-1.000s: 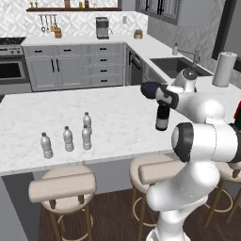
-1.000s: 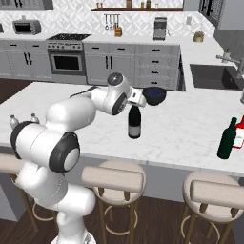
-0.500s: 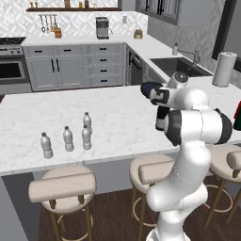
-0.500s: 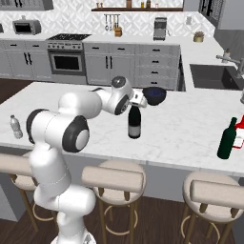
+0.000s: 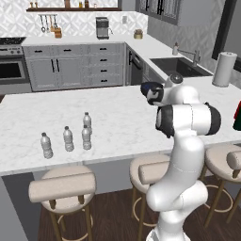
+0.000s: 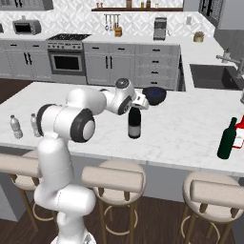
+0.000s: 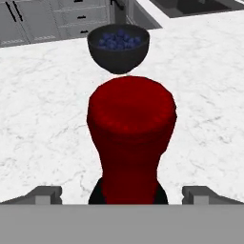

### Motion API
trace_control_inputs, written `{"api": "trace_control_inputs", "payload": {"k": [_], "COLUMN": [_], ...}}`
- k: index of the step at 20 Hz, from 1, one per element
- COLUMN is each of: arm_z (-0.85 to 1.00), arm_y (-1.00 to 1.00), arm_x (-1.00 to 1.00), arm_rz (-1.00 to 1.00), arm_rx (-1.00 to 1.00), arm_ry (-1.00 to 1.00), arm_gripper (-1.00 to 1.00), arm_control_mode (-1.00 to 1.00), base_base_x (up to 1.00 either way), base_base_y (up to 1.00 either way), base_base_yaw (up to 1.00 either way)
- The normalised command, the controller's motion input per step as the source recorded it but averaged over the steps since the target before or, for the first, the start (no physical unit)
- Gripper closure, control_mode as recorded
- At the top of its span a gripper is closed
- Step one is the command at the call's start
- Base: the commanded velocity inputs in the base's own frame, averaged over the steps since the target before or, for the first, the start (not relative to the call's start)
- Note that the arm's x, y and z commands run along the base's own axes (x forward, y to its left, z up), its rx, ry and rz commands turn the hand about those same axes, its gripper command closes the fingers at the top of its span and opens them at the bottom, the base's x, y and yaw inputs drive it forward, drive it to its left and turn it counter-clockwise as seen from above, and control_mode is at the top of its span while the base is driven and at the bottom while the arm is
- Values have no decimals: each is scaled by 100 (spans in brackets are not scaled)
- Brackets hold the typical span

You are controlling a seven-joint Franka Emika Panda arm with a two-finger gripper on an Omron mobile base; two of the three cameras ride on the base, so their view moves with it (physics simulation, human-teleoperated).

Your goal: Move the plastic bottles in the middle to the plastics group, and the glass bottles in the middle to the glass group.

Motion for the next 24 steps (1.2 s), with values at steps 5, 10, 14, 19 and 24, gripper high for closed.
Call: {"api": "trace_control_inputs", "payload": {"k": [5,10,14,19,24], "arm_z": [-16,-16,-15,-1,18], "arm_y": [-16,-17,-2,-6,-2], "arm_x": [19,15,0,-6,-19], "arm_rz": [-1,-2,-1,0,-1], "arm_rx": [0,0,0,0,0], "arm_ry": [1,1,0,-9,-9], "arm_gripper": [-100,-100,100,100,100], "arm_control_mode": [-100,-100,-100,-100,-100], "base_base_x": [0,0,0,0,0], "base_base_y": [0,0,0,0,0], "base_base_yaw": [0,0,0,0,0]}}
